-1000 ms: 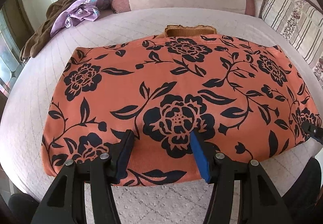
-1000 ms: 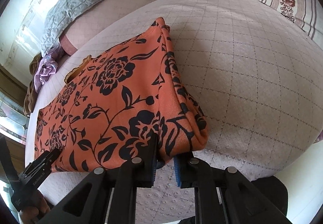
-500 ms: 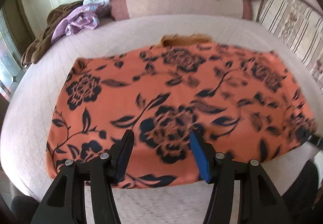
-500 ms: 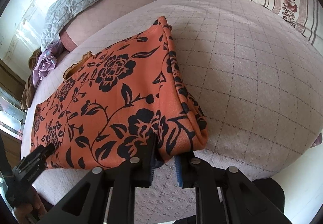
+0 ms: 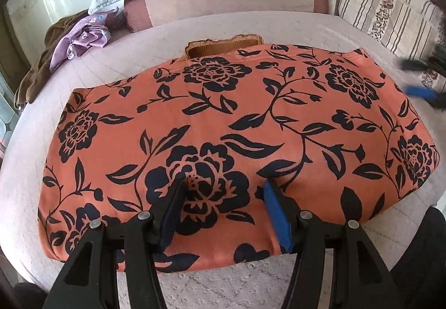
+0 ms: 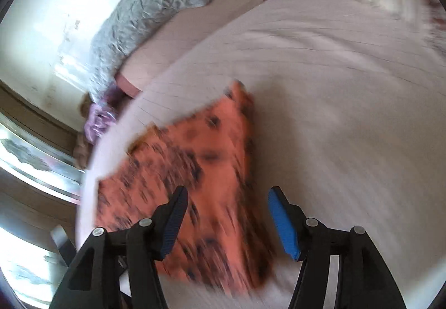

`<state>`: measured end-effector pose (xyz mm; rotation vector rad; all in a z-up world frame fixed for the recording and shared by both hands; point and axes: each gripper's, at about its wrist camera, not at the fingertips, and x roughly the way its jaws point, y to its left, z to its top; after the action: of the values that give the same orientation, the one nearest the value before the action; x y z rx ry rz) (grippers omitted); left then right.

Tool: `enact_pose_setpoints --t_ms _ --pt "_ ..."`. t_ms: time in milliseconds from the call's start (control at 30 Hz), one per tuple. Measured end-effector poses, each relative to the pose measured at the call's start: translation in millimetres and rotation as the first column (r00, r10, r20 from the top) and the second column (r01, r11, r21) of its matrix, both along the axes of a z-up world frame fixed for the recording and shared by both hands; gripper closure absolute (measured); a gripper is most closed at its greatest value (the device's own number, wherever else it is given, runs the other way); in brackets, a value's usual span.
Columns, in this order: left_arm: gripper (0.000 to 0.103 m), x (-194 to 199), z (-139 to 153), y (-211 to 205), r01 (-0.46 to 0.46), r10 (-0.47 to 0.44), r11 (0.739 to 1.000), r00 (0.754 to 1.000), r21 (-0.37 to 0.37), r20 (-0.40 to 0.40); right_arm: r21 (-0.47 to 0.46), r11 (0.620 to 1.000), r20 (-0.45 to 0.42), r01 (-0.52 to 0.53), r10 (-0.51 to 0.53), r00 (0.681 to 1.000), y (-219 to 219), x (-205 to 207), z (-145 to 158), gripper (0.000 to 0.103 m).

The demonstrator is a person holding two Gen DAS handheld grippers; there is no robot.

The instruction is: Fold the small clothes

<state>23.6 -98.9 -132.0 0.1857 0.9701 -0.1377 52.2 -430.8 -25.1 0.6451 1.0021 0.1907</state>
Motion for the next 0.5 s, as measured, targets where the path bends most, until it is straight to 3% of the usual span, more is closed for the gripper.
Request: enact_pose_setpoints --t_ms 133,167,200,233,367,467,500 --pt "0.042 -0.5 3.6 1.3 -0.005 0.005 1.000 1.000 -0.004 -0.006 -0.017 1.000 -0.110 -0.018 0.016 0.994 1.3 81.5 -29.7 0.042" --pt "0.042 -0.4 3.8 1.8 -0.006 0.006 1.000 1.000 -0.006 -0.007 0.007 0.999 -0.123 -0.031 0.032 0.992 3.2 93.4 -36.4 0.056" --pt "0.042 -0.6 3.8 2.5 -0.006 0.006 1.000 1.000 -0.009 -0.006 0.003 0.999 -0.126 -0.046 0.046 0.991 7.8 101.1 -39.1 0.077" --pt "0.042 -0.8 3.6 3.8 -0.007 0.007 1.000 1.000 -0.011 -0.005 -0.051 0.996 -0.138 -0.068 0.060 0.989 15.0 108.0 -40.4 0.079" --pt "0.042 2.0 0.9 1.9 -0.024 0.024 1.000 1.000 -0.014 -0.006 -0.209 0.978 -0.149 0.014 -0.046 0.988 21.0 112.0 -35.5 0.079" --pt "0.042 3.1 1.7 4.1 -0.027 0.026 0.999 1.000 -0.029 -0.016 -0.252 0.965 -0.126 0.076 -0.110 0.986 25.6 106.1 -25.6 0.062" --pt "0.042 3.4 1.6 4.2 -0.027 0.026 0.999 1.000 -0.031 -0.016 -0.259 0.963 -0.121 0.078 -0.112 0.986 29.1 101.6 -21.4 0.047"
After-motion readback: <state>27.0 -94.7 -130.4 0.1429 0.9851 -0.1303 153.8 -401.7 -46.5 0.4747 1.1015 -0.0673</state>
